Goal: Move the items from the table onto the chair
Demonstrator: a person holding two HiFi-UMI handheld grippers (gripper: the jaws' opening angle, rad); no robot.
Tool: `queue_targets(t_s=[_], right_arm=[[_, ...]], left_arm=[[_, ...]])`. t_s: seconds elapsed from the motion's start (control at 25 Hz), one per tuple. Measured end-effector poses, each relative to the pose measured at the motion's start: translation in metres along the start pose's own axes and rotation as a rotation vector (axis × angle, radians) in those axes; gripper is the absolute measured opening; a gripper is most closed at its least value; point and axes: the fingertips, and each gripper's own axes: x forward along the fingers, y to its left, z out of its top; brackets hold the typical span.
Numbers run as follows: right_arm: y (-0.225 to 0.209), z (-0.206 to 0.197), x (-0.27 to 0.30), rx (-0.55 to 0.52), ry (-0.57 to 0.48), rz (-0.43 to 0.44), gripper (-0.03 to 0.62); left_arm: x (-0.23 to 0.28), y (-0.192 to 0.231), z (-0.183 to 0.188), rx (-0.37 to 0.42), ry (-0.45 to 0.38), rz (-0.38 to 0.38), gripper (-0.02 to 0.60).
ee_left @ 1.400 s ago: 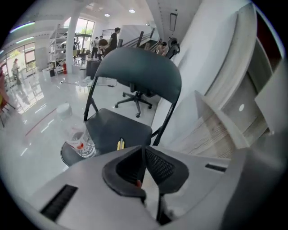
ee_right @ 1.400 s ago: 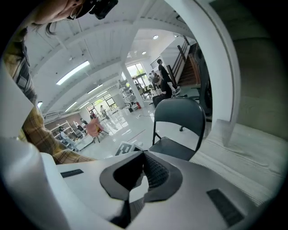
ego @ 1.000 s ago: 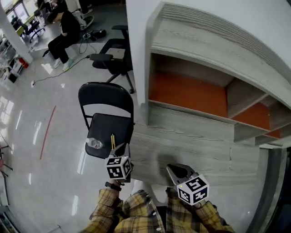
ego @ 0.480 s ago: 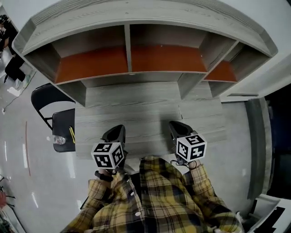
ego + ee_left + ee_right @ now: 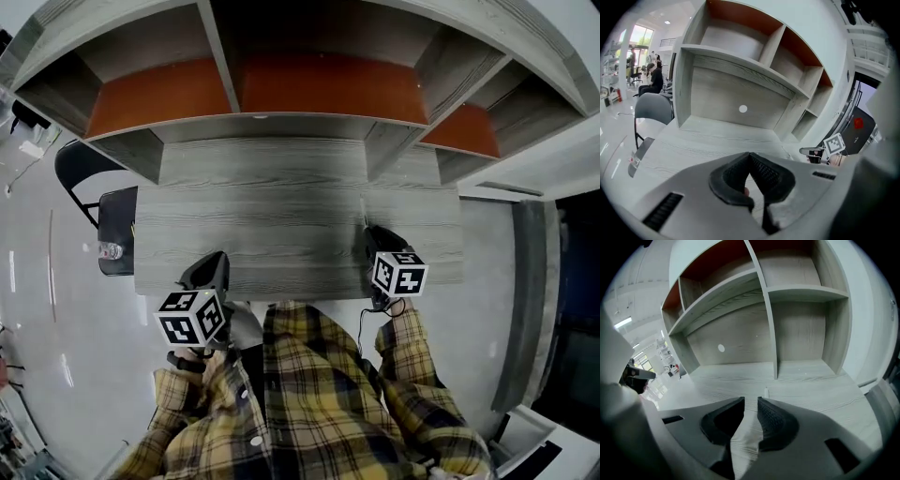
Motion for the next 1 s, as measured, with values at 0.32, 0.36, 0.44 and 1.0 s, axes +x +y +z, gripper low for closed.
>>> queue_targets(t_s=[0.32, 0.36, 0.44, 1.0], right_arm=[[-0.023, -0.029, 0.043, -0.029, 0.091, -0.026, 0.129], [-0.026, -0.032, 0.047, -0.021, 0.099, -0.033, 0.129], [-0.031, -0.038, 0.054, -0.010, 0.114, -0.046, 0.129], [-0.045, -0.049, 0.058, -0.080, 0.177, -0.164, 0.066]], left_arm=[[0.002, 0.003, -0.001, -0.041, -0.014, 0.020, 0.005], [0.002, 0.003, -0.002, -0.044, -0.014, 0.022, 0.005], [0.002, 0.003, -0.001, -0.049, -0.015, 0.028, 0.005], [0.000, 0.007, 0.006, -0.079, -0.034, 0.050, 0.005]])
